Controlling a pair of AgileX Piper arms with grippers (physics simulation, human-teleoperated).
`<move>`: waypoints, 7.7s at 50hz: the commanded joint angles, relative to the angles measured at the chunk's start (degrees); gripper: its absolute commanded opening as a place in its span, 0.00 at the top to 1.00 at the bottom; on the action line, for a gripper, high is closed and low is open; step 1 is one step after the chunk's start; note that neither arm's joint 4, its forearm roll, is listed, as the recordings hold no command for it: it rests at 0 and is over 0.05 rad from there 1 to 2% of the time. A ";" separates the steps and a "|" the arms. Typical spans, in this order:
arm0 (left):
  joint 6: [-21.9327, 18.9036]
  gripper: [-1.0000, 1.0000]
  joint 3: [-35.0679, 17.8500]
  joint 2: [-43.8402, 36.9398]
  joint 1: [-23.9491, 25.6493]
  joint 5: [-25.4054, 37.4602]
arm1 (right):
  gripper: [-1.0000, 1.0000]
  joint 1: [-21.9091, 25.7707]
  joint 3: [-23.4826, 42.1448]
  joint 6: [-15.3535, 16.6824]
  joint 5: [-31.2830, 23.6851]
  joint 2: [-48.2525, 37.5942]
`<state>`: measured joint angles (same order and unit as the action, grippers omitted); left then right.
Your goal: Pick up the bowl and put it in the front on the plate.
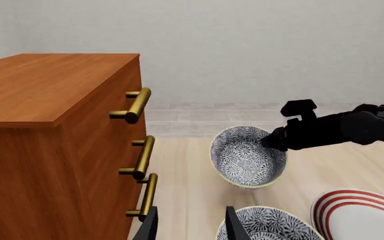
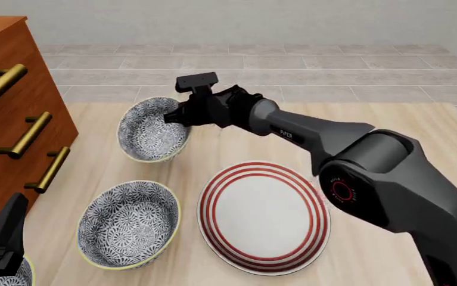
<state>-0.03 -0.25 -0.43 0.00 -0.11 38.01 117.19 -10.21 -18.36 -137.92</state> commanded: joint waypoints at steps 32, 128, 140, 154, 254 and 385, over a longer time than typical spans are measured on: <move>0.00 0.00 0.00 0.00 0.00 0.00 | 1.00 -4.44 4.01 -8.43 -5.41 3.58; 0.00 0.00 0.00 0.00 0.00 0.00 | 1.00 -10.55 -58.62 -15.80 11.30 49.35; 0.00 0.00 0.00 0.00 0.00 0.00 | 1.00 -12.22 -65.02 -16.70 13.43 52.67; 0.00 0.00 0.00 0.00 0.00 0.00 | 1.00 -13.17 -70.96 -17.45 15.85 55.48; 0.00 0.00 0.00 0.00 0.00 0.00 | 1.00 -8.65 -85.95 -20.62 26.99 51.64; 0.00 0.00 0.00 0.00 0.00 0.00 | 0.00 -15.42 -77.74 -12.38 14.35 65.73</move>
<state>-0.03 -0.25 -0.43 0.00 -0.11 23.94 39.15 -22.99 -3.95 -73.93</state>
